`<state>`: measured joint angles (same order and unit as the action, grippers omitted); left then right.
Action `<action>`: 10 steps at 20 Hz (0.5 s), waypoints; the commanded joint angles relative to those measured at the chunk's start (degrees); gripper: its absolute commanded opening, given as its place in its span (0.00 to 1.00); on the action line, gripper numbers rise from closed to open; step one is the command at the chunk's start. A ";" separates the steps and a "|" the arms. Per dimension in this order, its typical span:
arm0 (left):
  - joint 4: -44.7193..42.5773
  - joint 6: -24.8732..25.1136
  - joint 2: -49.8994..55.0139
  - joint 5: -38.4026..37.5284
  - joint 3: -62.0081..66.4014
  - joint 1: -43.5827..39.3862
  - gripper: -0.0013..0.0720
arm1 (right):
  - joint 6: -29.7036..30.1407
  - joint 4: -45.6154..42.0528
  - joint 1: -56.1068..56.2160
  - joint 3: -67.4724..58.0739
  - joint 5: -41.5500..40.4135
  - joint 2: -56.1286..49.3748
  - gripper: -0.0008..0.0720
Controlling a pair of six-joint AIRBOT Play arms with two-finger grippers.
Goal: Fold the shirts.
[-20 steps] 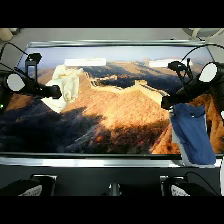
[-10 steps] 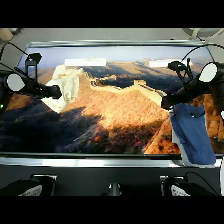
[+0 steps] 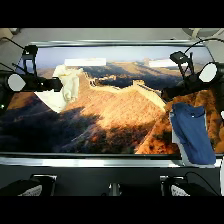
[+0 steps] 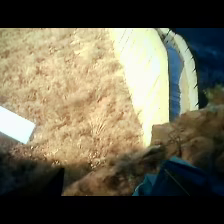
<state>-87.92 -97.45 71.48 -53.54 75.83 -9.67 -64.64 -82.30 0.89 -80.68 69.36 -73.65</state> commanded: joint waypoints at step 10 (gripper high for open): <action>0.02 -2.05 32.63 -16.35 24.24 9.46 0.88 | 0.22 0.90 0.04 0.22 0.96 -1.49 0.92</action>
<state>-88.07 -99.24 93.34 -57.39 92.62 -1.87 -64.47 -81.71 0.89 -80.53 66.06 -74.59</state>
